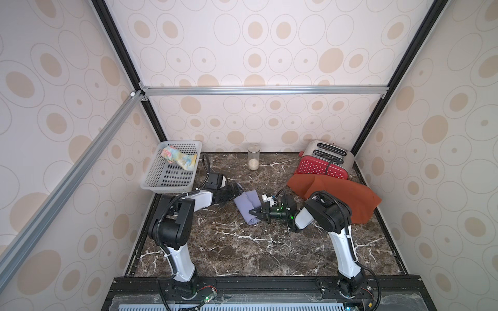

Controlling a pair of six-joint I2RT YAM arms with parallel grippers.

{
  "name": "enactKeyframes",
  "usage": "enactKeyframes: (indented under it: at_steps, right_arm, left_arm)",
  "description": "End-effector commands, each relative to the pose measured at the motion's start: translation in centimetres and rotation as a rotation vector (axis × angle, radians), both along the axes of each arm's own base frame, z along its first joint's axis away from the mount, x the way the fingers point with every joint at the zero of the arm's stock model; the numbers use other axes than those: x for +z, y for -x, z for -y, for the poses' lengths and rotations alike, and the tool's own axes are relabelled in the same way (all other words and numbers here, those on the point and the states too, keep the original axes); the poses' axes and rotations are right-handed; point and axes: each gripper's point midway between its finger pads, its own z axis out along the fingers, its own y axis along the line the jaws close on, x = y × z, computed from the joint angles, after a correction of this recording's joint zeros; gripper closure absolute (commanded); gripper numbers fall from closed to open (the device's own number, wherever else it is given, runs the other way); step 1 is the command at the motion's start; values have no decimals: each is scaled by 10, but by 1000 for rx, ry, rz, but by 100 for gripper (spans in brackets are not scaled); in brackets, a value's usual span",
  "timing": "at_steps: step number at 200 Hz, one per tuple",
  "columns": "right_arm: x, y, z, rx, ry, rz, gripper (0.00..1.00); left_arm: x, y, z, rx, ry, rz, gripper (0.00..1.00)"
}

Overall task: Roll up the skirts
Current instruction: Roll the skirt at the center of the board.

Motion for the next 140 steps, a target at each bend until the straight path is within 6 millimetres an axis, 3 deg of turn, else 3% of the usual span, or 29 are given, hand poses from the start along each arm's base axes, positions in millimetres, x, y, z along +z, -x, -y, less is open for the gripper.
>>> enactKeyframes:
  at_steps: [1, 29, 59, 93, 106, 125, 140]
  right_arm:
    - [-39, 14, 5, 24, 59, -161, 100]
    - [-46, 15, 5, 29, 65, -180, 100]
    - [-51, 16, 6, 37, 79, -192, 100]
    - [-59, 19, 8, 54, 147, -192, 100]
    - [-61, 20, 11, 58, 197, -166, 91]
    - [-69, 25, 23, 62, 318, -131, 66]
    - [-63, 26, 32, 31, 371, -75, 53]
  left_arm:
    - [-9, -8, 12, 17, 100, 14, 6]
    - [-17, -16, 16, 4, 107, -3, 25]
    - [-26, -12, 8, -4, -56, -58, 72]
    - [-26, 0, 0, -49, -341, -114, 89]
    - [-25, 6, -3, -72, -442, -131, 92]
    - [-21, 13, -8, -118, -614, -155, 94]
    - [-19, 18, -10, -155, -714, -178, 93]
